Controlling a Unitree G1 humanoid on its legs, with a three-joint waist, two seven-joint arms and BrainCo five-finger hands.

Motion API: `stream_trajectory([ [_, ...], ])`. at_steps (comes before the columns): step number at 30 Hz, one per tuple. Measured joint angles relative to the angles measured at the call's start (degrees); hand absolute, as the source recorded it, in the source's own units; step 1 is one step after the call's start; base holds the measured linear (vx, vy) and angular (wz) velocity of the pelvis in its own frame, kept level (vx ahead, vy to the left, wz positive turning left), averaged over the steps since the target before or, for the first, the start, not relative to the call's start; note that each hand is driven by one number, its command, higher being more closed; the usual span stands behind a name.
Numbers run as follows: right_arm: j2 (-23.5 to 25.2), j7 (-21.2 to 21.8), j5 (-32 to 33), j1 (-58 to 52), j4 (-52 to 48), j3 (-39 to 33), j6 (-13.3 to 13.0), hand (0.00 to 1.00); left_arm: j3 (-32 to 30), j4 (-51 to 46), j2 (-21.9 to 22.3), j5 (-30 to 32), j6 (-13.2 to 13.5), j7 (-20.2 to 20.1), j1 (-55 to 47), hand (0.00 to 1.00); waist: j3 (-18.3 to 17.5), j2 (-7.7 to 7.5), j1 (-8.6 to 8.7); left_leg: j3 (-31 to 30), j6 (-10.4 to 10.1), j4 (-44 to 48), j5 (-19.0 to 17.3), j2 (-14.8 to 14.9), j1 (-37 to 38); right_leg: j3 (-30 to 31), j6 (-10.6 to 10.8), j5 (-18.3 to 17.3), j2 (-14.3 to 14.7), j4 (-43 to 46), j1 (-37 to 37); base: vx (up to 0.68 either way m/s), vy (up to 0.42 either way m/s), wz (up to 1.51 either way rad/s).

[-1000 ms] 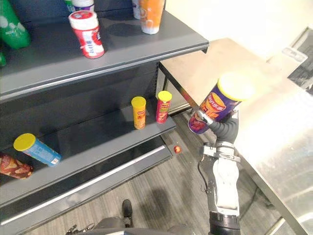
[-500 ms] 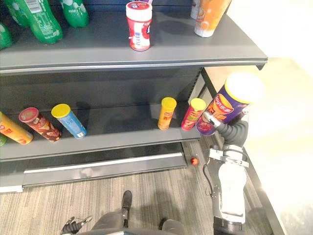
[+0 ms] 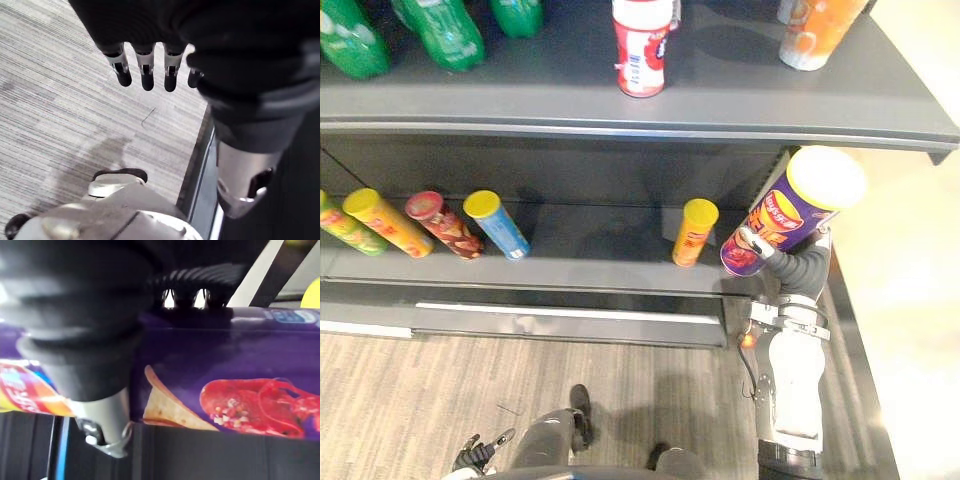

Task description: Put the gum and the chips on the shelf.

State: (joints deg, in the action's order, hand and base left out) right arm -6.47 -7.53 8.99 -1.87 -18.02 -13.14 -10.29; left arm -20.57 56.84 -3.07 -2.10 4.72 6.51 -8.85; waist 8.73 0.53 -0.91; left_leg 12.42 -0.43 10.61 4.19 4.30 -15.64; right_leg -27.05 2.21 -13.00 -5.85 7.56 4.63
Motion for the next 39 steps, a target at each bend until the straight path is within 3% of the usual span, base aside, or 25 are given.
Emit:
stream_trajectory([
  [1,0.08,0.38,0.01,0.66,-0.58,-0.14,-0.18,1.0,-0.17,-0.38,0.71,0.0,0.11,-0.02,0.46,0.0,-0.57,0.58,0.05,-1.86,-0.94,-5.03,0.74,-1.22,0.45,-2.18,0.16,0.07,-0.6,-1.4,-0.51,0.01,0.071,0.58],
  [3,1.47,0.46,0.04,0.79,-0.83,-0.11,-0.38,1.0,-0.64,0.52,1.09,0.0,-0.31,-0.01,0.5,0.0,-0.37,0.54,0.14,1.48,0.69,-2.22,-3.6,0.06,0.93,-3.77,0.84,0.48,-1.1,-1.17,-0.16,0.06,0.03,0.4],
  [4,1.55,0.44,0.03,0.43,-1.26,-0.27,-0.34,1.0,-0.63,0.53,1.41,0.0,-0.33,-0.02,-0.28,0.0,-0.46,0.57,0.49,2.92,0.11,-3.38,-2.91,0.13,1.53,-4.61,1.15,0.65,-1.25,-0.68,0.38,0.07,0.031,0.43],
  [6,2.52,0.3,0.02,-0.14,-1.65,-1.96,-0.47,1.0,-0.39,0.2,1.0,0.02,-0.26,-0.03,-0.4,0.0,-1.18,-0.09,1.02,2.15,1.03,-8.67,0.34,-1.85,3.5,-6.51,2.14,1.26,-2.35,-0.26,0.22,0.05,0.081,0.45],
  [11,2.71,-0.95,-0.08,-0.08,-0.57,-3.48,-0.13,1.0,3.44,0.15,0.21,0.02,-0.18,0.07,-0.2,0.0,-1.16,-0.08,0.53,0.55,1.53,-15.91,4.43,-4.11,6.44,-7.77,2.75,1.65,-3.55,1.11,-0.14,-0.03,0.078,0.19],
  [17,2.73,-2.1,-2.02,-0.05,0.98,-4.15,0.63,1.0,5.73,0.34,-0.63,0.38,-0.21,-0.11,-0.89,0.0,-0.78,0.04,0.36,-0.28,1.69,-16.54,3.21,-5.81,7.82,-7.94,1.93,0.75,-6.39,6.21,-0.48,-0.09,0.109,0.09],
  [20,2.7,-2.18,-3.09,0.01,1.05,-3.02,0.91,1.0,6.95,0.37,-1.52,0.7,-0.24,-0.29,-1.54,0.0,-0.2,-0.78,-0.07,1.06,1.0,-16.56,1.59,-7.49,8.64,-6.78,1.59,-1.85,-8.15,7.56,-0.51,-0.06,0.115,0.01],
  [21,3.17,-2.27,-3.79,-0.1,1.74,-2.41,0.96,1.0,6.88,0.51,-2.36,0.74,-0.15,-0.44,-1.38,0.0,0.11,-3.32,0.42,2.78,0.04,-14.88,-1.07,-8.37,8.17,-6.12,1.75,-2.07,-10.12,6.87,-1.38,-0.03,0.134,0.07],
  [22,3.26,-2.21,-4.03,0.24,2.19,-2.05,1.16,1.0,6.78,0.77,-2.73,0.75,-0.17,-0.43,-0.99,0.0,0.23,-3.37,0.3,2.44,3.36,-11.04,-0.14,-8.14,6.9,-5.5,1.95,-2.22,-10.62,8.23,-2.15,0.02,0.082,-0.18],
  [23,3.25,-2.06,-4.08,0.21,2.39,-1.29,1.44,1.0,6.69,2.01,-3.16,0.78,-0.31,-0.46,-1.64,0.0,0.0,-2.6,-0.77,1.24,4.12,-11.15,-0.41,-7.82,7.26,-3.63,2.56,-2.99,-10.42,10.55,-3.46,0.04,0.009,-0.21],
  [28,3.45,-2.23,-4.63,0.18,3.0,0.51,1.63,1.0,6.67,1.9,-3.31,0.97,-0.23,-0.48,-1.51,0.0,0.39,-3.82,-0.52,0.07,3.05,-16.41,2.49,-8.57,8.14,0.99,2.26,-2.22,-8.32,8.48,-4.91,0.01,0.012,0.06],
  [34,3.5,-1.59,-5.93,2.0,3.76,7.88,1.61,1.0,6.89,0.6,-3.39,0.68,0.04,-0.06,-1.02,0.0,0.64,-4.19,-0.97,-1.13,2.63,-16.41,2.91,-8.38,6.87,2.22,3.12,-1.31,-6.81,6.6,-5.35,0.04,-0.043,0.1],
  [39,3.53,-1.89,-6.58,5.91,10.23,11.63,1.74,1.0,8.52,-2.88,-3.38,-0.12,0.19,0.29,0.27,0.0,2.36,-3.9,-1.59,-1.99,2.73,-16.38,3.83,-7.08,5.77,1.7,3.33,-0.23,-4.9,4.9,-5.35,0.04,-0.09,0.05],
])
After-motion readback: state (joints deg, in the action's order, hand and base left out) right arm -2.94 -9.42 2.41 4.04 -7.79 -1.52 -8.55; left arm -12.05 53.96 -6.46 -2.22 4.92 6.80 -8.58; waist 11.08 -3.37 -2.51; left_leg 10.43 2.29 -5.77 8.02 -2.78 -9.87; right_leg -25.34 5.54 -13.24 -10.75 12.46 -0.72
